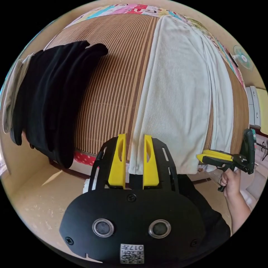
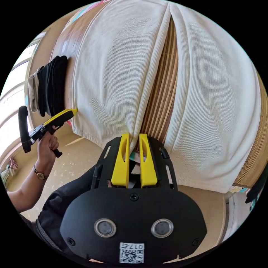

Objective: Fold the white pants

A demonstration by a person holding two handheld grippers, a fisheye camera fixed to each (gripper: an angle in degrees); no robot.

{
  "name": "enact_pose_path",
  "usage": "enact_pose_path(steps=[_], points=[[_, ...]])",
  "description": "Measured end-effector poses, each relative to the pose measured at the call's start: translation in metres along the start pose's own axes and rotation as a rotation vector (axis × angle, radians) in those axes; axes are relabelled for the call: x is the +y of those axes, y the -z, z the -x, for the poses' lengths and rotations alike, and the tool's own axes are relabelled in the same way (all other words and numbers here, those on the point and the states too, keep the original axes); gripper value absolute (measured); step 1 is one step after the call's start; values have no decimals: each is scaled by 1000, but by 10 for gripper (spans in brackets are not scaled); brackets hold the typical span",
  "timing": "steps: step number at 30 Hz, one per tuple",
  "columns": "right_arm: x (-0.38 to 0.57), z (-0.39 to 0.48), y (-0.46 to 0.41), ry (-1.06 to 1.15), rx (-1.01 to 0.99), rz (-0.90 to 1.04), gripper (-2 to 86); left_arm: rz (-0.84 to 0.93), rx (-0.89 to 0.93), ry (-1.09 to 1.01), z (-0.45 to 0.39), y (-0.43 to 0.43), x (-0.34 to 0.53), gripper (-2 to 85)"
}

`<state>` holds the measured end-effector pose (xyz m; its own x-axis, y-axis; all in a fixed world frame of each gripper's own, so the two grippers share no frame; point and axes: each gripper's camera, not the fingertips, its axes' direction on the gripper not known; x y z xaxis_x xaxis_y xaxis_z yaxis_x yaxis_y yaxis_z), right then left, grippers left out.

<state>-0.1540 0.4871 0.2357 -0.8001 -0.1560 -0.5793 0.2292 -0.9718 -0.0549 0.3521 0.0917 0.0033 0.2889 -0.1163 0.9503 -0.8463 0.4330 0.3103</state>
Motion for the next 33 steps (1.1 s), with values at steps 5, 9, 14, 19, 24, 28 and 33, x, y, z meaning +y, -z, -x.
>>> enact_pose_path(steps=[5,9,14,19,24,28,33], points=[[30,-13,27,44,-32,26,38,-33,6,-42,10,0,12,61],[45,-22,47,6,-52,9,35,-35,-15,-56,16,0,17,58],[58,-23,68,-43,-67,0,33,-44,-12,-62,32,0,23,59],[66,-18,88,-39,-75,22,32,-27,-1,-70,49,-4,25,59],[87,1,96,-18,-58,89,32,7,12,-101,59,-9,36,38],[112,8,94,-30,-97,124,37,47,-6,-132,67,-17,63,33],[157,-27,165,-60,-115,-21,58,111,47,-40,92,-18,79,55]])
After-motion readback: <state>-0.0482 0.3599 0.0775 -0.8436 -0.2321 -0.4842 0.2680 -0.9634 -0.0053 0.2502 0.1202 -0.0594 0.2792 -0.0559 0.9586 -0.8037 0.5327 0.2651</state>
